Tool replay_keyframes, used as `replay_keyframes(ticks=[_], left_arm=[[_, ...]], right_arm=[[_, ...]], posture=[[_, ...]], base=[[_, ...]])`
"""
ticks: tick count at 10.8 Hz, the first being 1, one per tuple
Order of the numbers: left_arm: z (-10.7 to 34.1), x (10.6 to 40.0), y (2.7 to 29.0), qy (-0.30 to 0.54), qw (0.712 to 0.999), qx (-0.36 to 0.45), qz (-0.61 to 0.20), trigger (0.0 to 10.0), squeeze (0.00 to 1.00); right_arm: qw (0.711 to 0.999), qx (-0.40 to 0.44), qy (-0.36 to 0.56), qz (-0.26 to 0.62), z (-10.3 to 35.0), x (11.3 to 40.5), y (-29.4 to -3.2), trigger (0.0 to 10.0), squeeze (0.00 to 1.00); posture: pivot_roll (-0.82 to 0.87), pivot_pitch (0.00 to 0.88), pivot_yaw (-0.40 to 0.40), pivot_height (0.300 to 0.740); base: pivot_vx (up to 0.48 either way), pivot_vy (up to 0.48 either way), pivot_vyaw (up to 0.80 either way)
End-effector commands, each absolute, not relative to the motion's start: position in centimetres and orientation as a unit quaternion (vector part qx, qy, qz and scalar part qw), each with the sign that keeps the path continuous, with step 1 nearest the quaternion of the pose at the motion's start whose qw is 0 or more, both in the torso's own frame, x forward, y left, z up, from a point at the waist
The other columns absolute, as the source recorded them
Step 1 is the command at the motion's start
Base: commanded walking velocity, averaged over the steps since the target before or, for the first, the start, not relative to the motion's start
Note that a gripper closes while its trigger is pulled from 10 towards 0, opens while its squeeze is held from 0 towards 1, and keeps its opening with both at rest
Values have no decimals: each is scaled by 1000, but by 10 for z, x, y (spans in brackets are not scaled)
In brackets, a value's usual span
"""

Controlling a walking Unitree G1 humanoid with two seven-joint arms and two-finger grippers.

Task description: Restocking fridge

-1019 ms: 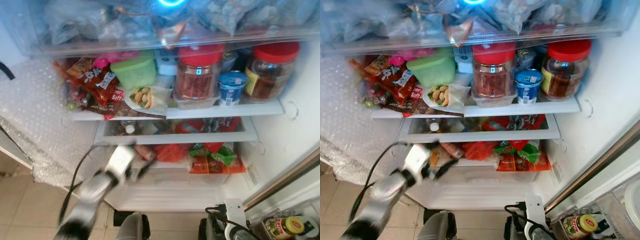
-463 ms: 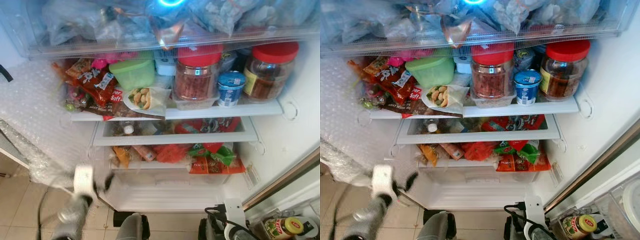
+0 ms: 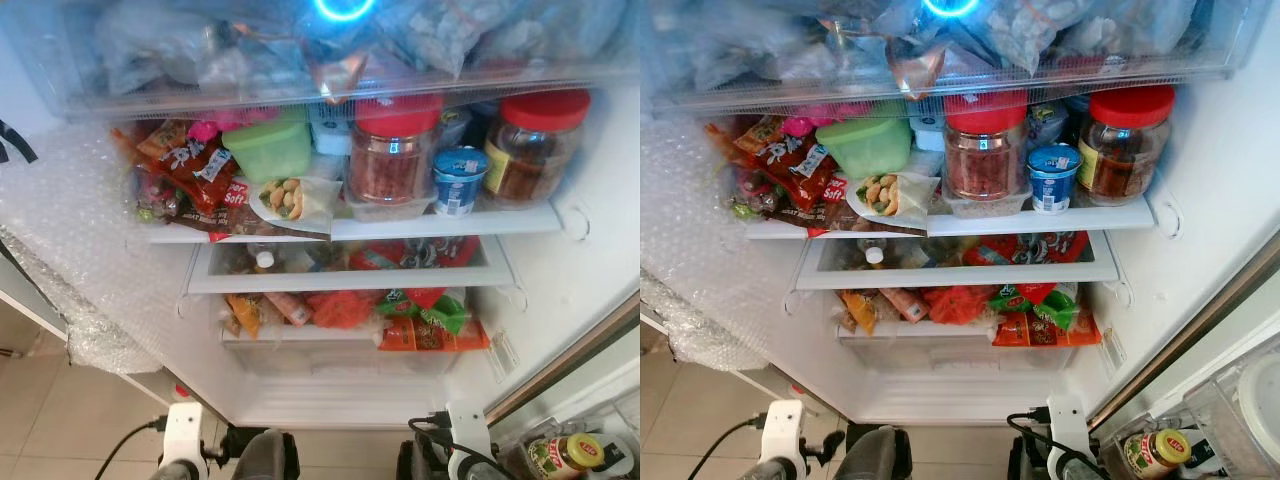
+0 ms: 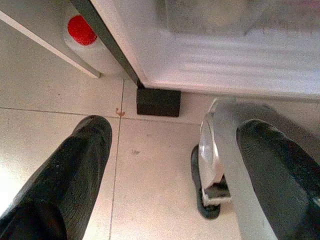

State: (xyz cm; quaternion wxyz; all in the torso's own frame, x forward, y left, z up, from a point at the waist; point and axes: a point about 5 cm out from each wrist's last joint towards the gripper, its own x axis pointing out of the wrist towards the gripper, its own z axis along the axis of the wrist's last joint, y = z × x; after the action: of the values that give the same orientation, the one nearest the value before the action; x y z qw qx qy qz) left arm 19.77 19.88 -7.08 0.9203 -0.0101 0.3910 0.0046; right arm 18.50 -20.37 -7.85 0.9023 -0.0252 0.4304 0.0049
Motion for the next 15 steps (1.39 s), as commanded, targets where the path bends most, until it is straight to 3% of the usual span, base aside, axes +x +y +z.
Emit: replay_keyframes(ticks=[1,5,15], left_arm=[[-79,180,210,426,905,16,17,10000,0],[-81,173,220,439,898,18,36,10000,0],[-81,176,215,440,897,8,34,10000,0]], right_arm=[[883,-27,468,5,-90,163,-202,10000,0],[883,-13,468,-5,-90,162,-201,10000,0],[880,2,475,-24,-91,162,-204,10000,0]], posture=[[67,46,92,635],[68,85,88,635],[78,115,89,635]], base=[[0,311,519],[0,306,783],[0,358,0]])
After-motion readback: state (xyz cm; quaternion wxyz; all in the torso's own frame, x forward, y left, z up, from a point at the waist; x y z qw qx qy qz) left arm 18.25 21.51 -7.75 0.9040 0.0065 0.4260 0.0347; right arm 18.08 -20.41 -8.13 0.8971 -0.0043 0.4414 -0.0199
